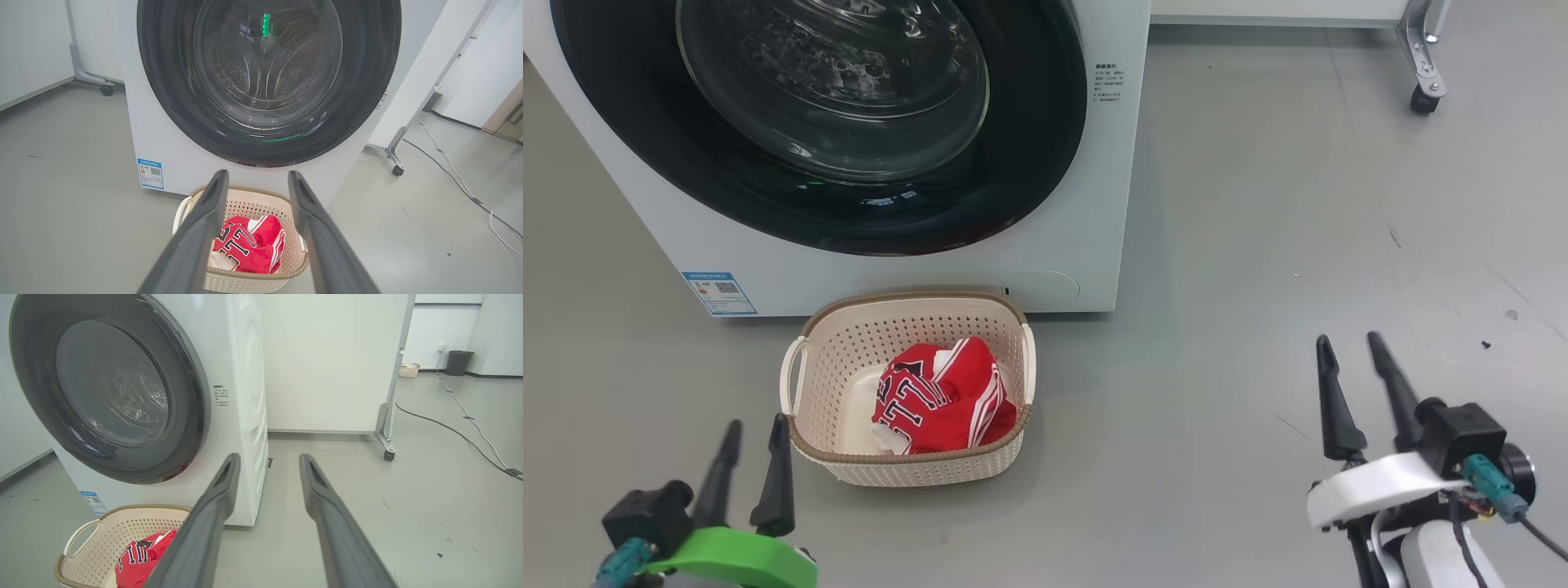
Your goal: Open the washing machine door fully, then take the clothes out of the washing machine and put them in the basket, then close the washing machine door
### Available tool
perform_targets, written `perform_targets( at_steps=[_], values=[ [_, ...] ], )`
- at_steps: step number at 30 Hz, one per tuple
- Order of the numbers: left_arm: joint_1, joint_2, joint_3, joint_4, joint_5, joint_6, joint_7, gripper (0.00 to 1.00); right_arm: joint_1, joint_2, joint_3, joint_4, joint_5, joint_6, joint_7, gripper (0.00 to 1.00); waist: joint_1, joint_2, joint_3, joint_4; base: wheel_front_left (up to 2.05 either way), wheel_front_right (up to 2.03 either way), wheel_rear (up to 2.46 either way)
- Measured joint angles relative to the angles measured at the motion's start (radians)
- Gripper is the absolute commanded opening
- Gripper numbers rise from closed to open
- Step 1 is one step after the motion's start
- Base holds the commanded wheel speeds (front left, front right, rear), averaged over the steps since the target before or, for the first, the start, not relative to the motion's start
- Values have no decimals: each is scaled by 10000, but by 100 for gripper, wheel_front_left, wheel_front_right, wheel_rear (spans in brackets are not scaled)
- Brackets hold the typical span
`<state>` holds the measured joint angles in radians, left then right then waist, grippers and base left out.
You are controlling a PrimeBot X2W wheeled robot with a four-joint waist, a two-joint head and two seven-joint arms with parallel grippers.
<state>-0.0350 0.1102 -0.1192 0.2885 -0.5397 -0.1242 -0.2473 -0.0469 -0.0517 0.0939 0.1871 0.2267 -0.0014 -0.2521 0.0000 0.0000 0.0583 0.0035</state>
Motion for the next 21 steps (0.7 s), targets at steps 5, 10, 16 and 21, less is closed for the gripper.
perform_targets(
  at_steps=[5,10,16,21],
  values=[
    [191,-224,-128,451,0,2,8,0,370,159,63,491,17,0,0,0,0,0,-1,-1,0,0,0],
    [212,-263,-107,502,-228,0,94,0,405,171,48,529,259,2,10,0,0,0,-16,-2,0,0,0],
    [211,-268,-31,500,-777,2,274,0,403,171,-63,531,819,90,188,0,0,0,-53,-5,0,0,0],
    [210,-284,52,491,-1302,0,412,0,394,171,-201,554,1452,107,334,0,0,0,-75,-4,0,0,0]
  ],
)
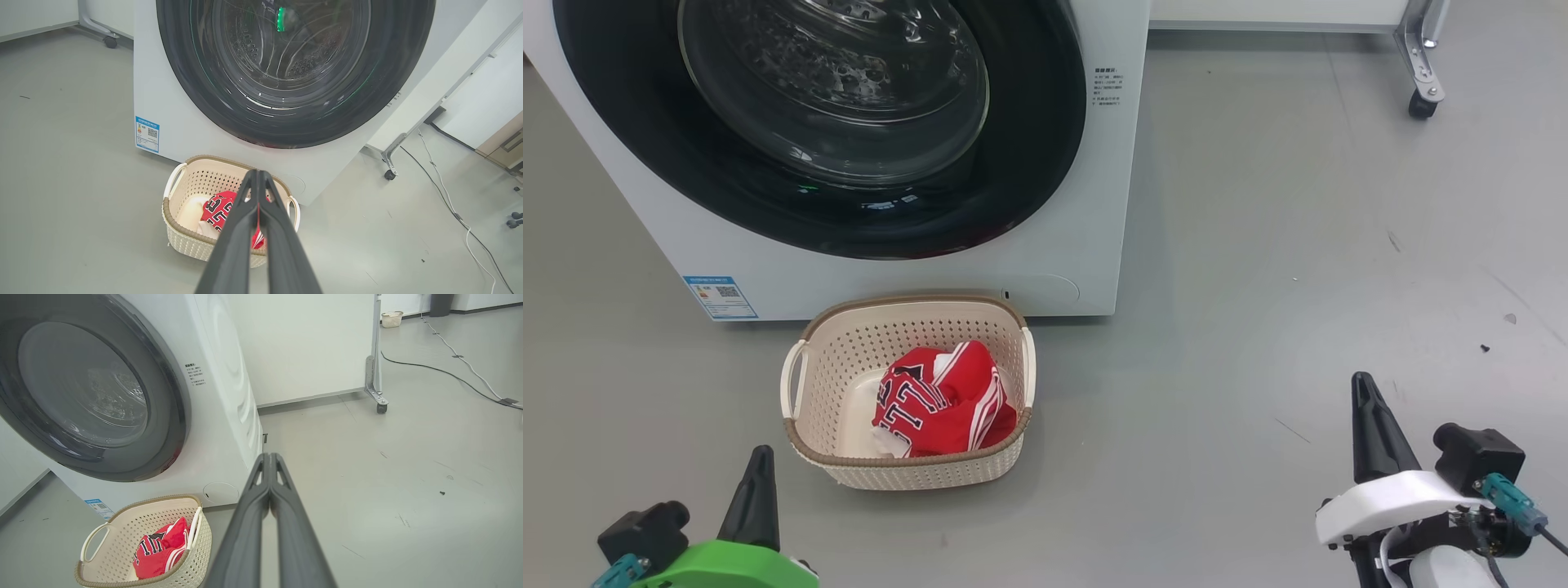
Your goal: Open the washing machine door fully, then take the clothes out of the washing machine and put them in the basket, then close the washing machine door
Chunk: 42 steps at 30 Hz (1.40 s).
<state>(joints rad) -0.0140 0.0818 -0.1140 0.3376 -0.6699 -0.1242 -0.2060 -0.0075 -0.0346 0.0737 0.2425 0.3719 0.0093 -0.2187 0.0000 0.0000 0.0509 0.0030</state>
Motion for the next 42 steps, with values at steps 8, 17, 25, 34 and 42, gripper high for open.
perform_targets(
  at_steps=[8,17,25,34,42],
  values=[
    [-2,-21,150,-29,-637,2,217,0,-11,0,-90,31,1208,75,244,0,0,0,-36,0,0,0,0],
    [-9,-36,272,-88,-1285,0,470,0,-30,0,-272,54,2004,161,518,0,0,0,-71,-4,0,0,0],
    [-15,-65,453,-138,-2046,2,731,0,-44,0,-428,73,2943,247,800,0,0,0,-110,-7,0,0,0],
    [-25,-96,571,-184,-2861,2,1005,0,-51,0,-621,115,3919,337,1060,0,0,0,-150,-10,0,0,0],
    [-35,-127,754,-224,-3538,0,1229,0,-82,0,-748,140,4800,414,1277,0,0,0,-185,-12,0,0,0]
  ],
)
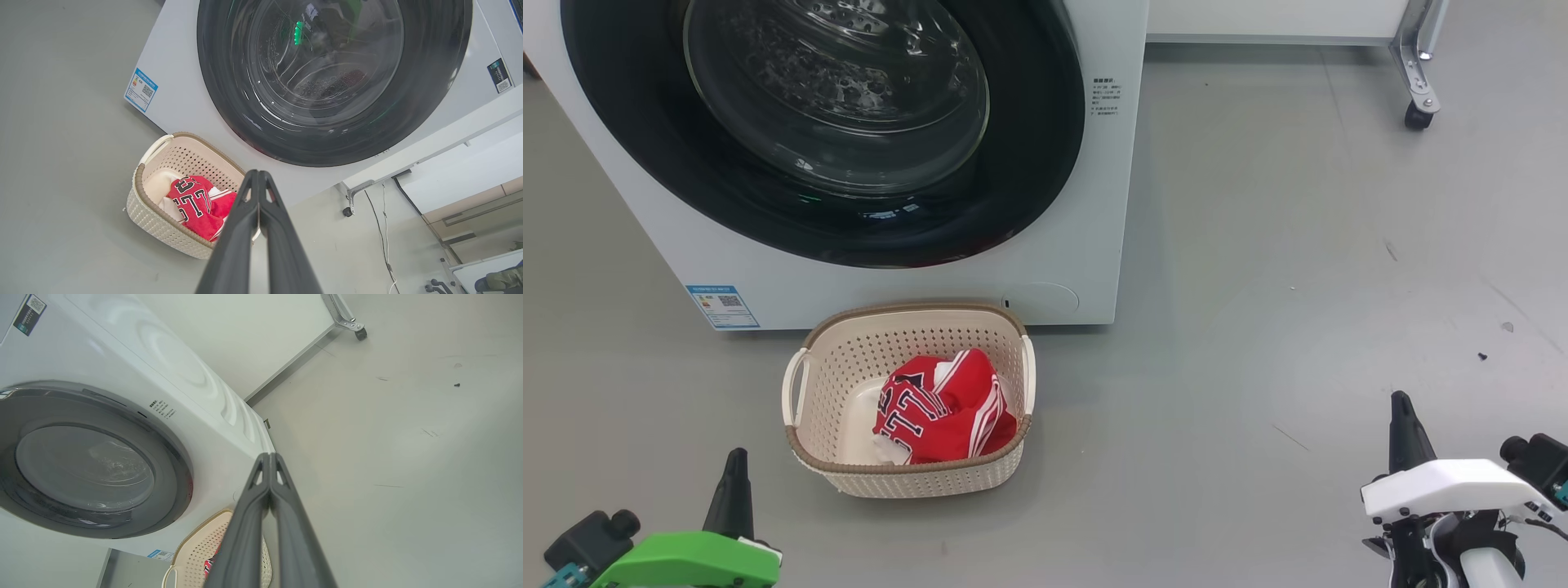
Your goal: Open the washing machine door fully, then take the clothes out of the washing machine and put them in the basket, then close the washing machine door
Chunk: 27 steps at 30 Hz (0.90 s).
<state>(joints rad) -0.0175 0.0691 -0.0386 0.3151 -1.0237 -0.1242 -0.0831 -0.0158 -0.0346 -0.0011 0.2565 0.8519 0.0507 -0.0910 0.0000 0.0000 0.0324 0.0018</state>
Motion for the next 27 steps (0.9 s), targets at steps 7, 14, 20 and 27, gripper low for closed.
perform_targets(
  at_steps=[7,14,20,27],
  values=[
    [-22,-46,92,-15,-583,0,207,0,-32,0,-157,23,763,92,174,0,0,0,-31,-2,0,0,0],
    [-31,-123,221,-44,-1127,0,391,0,-79,0,-274,50,1521,100,433,0,0,0,-61,-4,0,0,0],
    [-45,-142,343,-61,-1590,0,573,0,-179,0,-380,79,2159,192,606,0,0,0,-87,-6,0,0,0],
    [-113,-161,428,-84,-2186,0,736,0,-180,0,-531,90,2903,274,786,0,0,0,-117,-8,0,0,0]
  ],
)
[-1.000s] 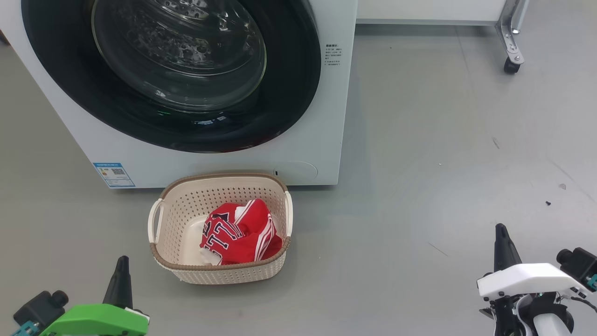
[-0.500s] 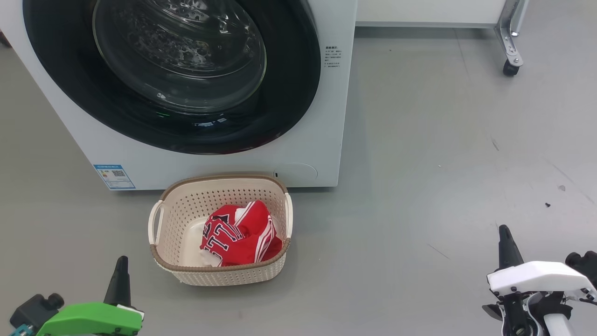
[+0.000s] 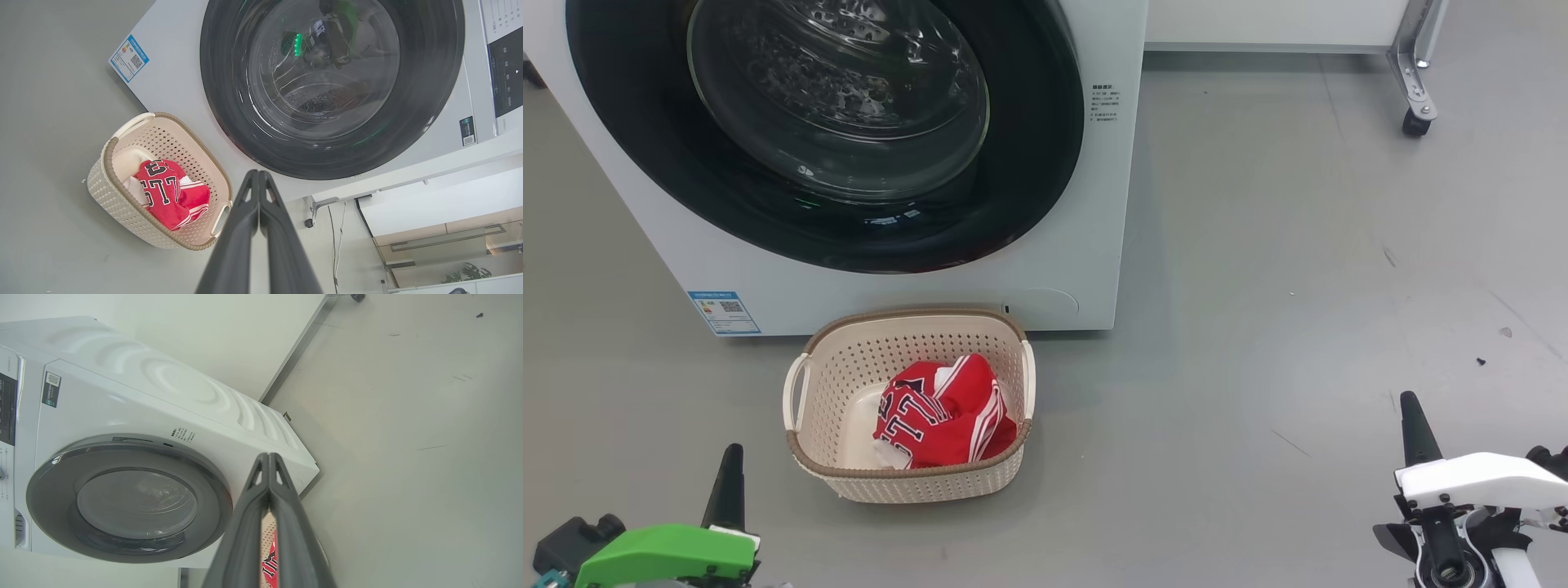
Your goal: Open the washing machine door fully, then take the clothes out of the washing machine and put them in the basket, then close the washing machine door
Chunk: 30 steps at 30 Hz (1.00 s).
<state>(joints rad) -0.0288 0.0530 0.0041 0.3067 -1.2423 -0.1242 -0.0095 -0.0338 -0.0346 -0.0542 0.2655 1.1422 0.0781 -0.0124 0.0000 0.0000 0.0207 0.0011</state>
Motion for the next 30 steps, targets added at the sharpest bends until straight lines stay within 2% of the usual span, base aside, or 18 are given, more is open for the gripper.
perform_targets(
  at_steps=[30],
  values=[
    [-139,-71,543,-222,-2437,0,805,0,-204,-4,-539,58,3143,265,792,0,0,0,-126,-8,0,0,0]
  ],
)
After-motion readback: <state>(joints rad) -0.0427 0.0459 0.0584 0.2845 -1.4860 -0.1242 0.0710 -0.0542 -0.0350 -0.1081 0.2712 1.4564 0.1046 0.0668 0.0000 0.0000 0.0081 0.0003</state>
